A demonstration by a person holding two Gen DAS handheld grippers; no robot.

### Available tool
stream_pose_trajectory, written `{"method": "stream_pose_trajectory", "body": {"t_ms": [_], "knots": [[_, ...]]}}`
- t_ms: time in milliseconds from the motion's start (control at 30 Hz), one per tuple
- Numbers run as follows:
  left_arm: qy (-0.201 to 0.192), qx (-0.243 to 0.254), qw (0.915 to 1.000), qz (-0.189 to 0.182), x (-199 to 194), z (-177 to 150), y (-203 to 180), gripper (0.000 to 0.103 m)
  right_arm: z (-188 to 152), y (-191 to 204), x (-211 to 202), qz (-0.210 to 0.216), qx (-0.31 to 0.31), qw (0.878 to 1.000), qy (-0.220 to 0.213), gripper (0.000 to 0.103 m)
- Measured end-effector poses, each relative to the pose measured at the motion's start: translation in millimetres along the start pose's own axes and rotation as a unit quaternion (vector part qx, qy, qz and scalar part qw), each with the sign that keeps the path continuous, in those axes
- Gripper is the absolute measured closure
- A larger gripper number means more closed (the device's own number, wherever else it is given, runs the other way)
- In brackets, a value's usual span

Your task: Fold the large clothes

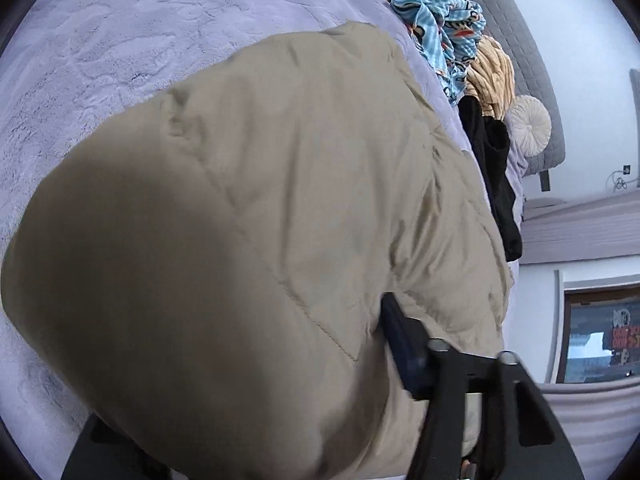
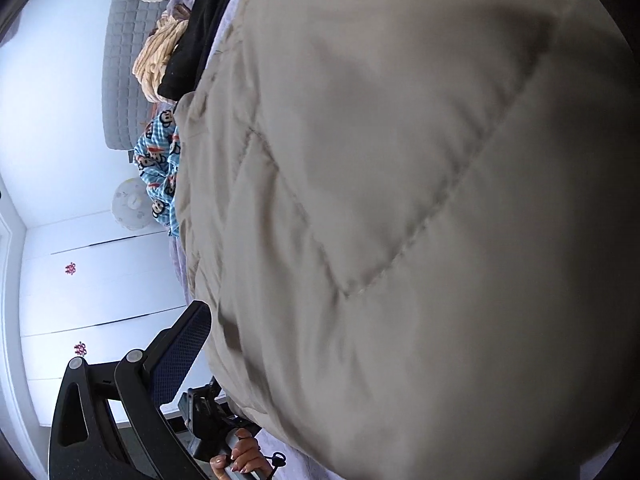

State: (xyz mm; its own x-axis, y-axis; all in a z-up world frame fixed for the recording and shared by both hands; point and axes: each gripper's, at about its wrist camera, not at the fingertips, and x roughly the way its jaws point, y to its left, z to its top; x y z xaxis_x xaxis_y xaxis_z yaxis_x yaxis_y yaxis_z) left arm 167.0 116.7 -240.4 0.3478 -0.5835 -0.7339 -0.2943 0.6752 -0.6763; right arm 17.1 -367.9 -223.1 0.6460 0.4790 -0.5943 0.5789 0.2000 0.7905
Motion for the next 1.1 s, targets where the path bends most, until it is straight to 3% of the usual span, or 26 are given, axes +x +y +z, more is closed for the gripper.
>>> {"method": "stream_pose_trajectory", "body": {"t_ms": [33, 100, 167, 267, 433, 567, 800, 933, 1100], "knots": [[-0.004, 0.011, 0.9999, -0.002, -4, 0, -2, 0.072, 0, -1, -2, 0.002, 0.006, 1.0, -0.004, 0.0], [-0.011, 0.057, 0.9983, 0.007, -12, 0, -14, 0.079, 0, -1, -4, -0.009, 0.019, 1.0, -0.012, 0.006], [-0.019, 0.126, 0.9916, 0.025, -21, -5, -33, 0.082, -1, -1, -6, -0.012, 0.024, 1.0, -0.014, 0.049], [-0.028, 0.194, 0.9804, 0.023, -41, -10, -52, 0.084, -10, 5, -18, -0.001, 0.01, 1.0, -0.029, 0.072], [-0.023, 0.267, 0.9633, 0.008, -69, -17, -66, 0.084, -32, 14, -38, 0.001, -0.015, 0.999, -0.045, 0.077], [-0.009, 0.286, 0.9581, 0.007, -93, -31, -59, 0.084, -58, 13, -53, -0.018, -0.034, 0.999, -0.032, 0.077], [0.035, 0.265, 0.9628, 0.041, -133, -100, -11, 0.084, -105, -10, -86, -0.043, -0.03, 0.999, 0.006, 0.077], [0.062, 0.225, 0.9693, 0.079, -139, -135, 26, 0.083, -133, -37, -102, -0.048, -0.015, 0.998, 0.026, 0.077], [0.043, 0.18, 0.9711, 0.151, -150, -146, 56, 0.056, -151, -61, -99, -0.051, 0.018, 0.998, 0.028, 0.07]]}}
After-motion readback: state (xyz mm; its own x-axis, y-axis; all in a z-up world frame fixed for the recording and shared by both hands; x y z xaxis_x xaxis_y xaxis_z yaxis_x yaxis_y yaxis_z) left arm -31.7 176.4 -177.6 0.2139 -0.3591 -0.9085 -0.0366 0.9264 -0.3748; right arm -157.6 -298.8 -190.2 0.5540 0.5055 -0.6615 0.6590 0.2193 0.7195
